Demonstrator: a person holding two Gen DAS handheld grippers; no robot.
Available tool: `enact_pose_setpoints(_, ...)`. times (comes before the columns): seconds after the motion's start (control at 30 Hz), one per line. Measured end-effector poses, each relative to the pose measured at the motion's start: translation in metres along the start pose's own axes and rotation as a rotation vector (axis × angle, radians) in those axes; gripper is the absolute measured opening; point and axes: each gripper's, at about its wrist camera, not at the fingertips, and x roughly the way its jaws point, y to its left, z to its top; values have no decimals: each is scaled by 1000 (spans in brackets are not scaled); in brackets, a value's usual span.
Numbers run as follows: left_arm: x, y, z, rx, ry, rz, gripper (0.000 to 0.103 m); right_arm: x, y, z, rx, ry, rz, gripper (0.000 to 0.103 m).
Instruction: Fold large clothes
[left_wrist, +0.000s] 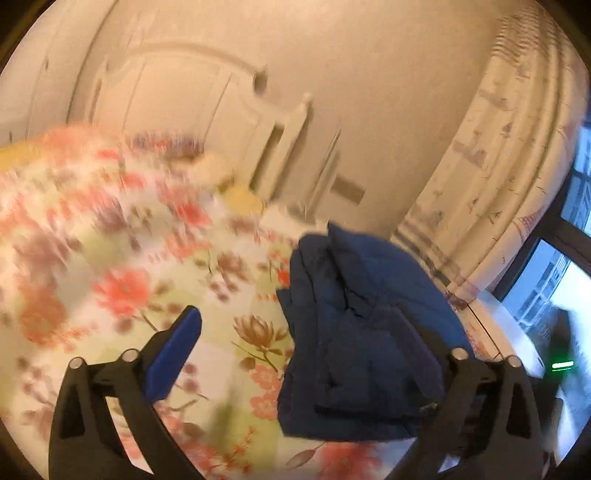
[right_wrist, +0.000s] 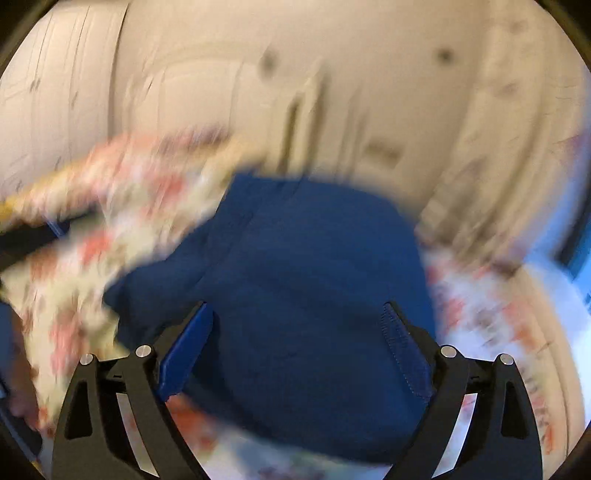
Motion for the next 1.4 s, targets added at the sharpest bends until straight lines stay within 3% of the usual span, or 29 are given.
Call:
enact_pose_setpoints(0.07, -25, -12, 5, 123, -39, 26, 101, -6, 5, -7, -20, -6, -1, 87)
enact_pose_setpoints(0.13, -54, -25, 8, 248, -104, 57, 101, -36, 7, -16, -22, -16, 63, 85)
enact_pose_setpoints(0.23, -95, -42, 9, 371, -165, 133, 101, -106, 2, -37, 2, -153, 94, 89)
enact_pose_setpoints(0.3, -119, -54, 10, 394, -188, 178, 101, -156, -11, -50, 56, -261, 65, 91)
enact_pose_setpoints(0.43, -160, -71, 8, 365, -192, 155, 101, -239, -43, -68, 209, -426, -1, 98)
enact_pose_setpoints(0.53, -176, -88, -2, 380, -144, 61, 101, -271, -51, -80, 260, -470, -40, 98)
enact_pose_setpoints(0.67, -176, -103, -28, 416, -101, 58, 101, -268, -46, -100, 287, -390, -49, 98)
enact_pose_setpoints(0.9, -157, -103, -55, 408, -4, 64, 101, -221, -15, -126, 223, -220, -60, 98)
enact_pose_setpoints(1.4, -153, -96, -66, 413, 11, 90, 101, -214, 4, -127, 196, -211, -55, 98)
